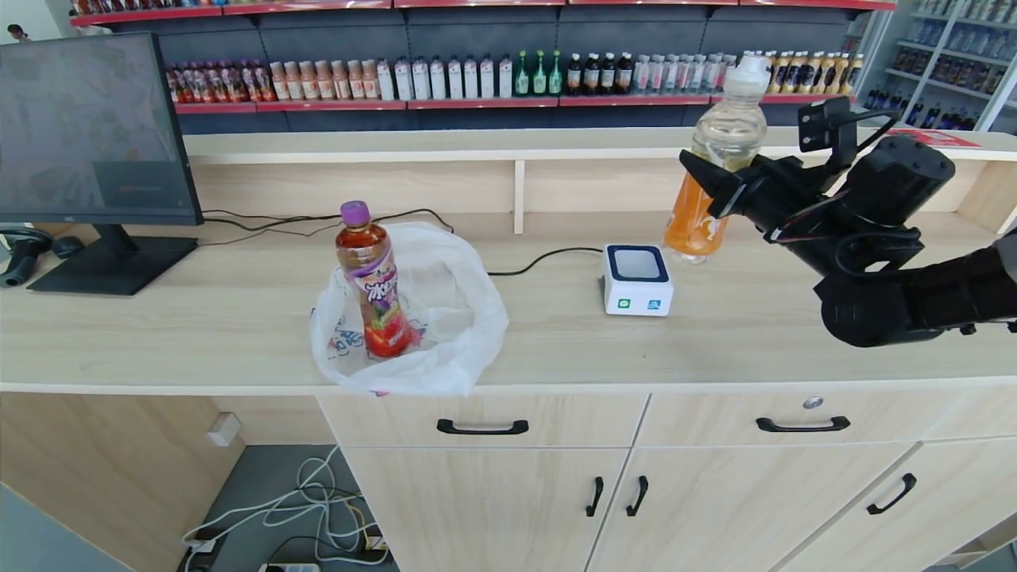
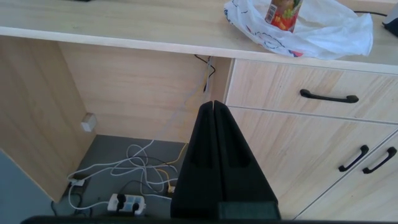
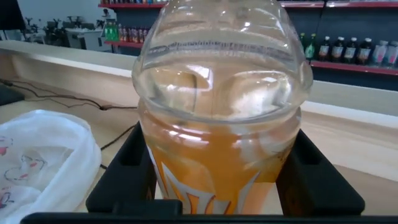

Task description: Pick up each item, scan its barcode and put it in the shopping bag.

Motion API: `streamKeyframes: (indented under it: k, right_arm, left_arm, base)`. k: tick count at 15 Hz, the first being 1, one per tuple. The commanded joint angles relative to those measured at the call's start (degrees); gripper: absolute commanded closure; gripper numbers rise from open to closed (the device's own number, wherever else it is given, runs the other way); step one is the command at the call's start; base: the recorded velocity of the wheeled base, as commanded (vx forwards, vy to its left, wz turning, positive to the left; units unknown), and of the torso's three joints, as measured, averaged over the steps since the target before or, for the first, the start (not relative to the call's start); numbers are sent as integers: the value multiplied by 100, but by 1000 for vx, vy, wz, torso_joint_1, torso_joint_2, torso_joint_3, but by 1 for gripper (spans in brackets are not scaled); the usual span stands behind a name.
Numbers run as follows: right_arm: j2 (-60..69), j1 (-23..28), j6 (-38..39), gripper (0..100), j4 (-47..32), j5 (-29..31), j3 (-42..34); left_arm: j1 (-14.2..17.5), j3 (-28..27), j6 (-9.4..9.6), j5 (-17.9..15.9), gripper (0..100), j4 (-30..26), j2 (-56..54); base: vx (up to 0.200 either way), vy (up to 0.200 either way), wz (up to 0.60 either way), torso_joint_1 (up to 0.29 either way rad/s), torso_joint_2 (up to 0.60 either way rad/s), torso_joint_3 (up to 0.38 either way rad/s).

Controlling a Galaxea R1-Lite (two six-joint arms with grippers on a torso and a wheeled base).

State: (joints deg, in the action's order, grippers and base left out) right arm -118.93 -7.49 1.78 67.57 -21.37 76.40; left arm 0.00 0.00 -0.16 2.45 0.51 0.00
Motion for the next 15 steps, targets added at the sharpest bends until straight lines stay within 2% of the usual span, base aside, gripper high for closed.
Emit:
streamKeyframes:
  k: [1, 3, 9, 13, 15]
  right_arm:
    - [-271, 124, -240, 100, 19, -157, 112]
    - [-315, 186, -626, 100, 72, -508, 86]
    - [-385, 168, -828, 100, 63, -1124, 235]
    - [-1106, 283, -1365, 100, 37, -1449, 1404]
    - [-1194, 300, -1760, 100, -7, -1572, 1518]
  left_arm:
    - [0, 0, -2, 1, 100, 2, 0]
    - [0, 0, -2, 1, 100, 2, 0]
    - [0, 0, -2, 1, 100, 2, 9]
    - [0, 0, -2, 1, 100, 2, 0]
    - [0, 0, -2, 1, 100, 2, 9]
  base:
    - [0, 0, 0, 0, 0, 0]
    - [0, 0, 0, 0, 0, 0]
    - [0, 0, 0, 0, 0, 0]
    - [0, 0, 0, 0, 0, 0]
    - [0, 0, 0, 0, 0, 0]
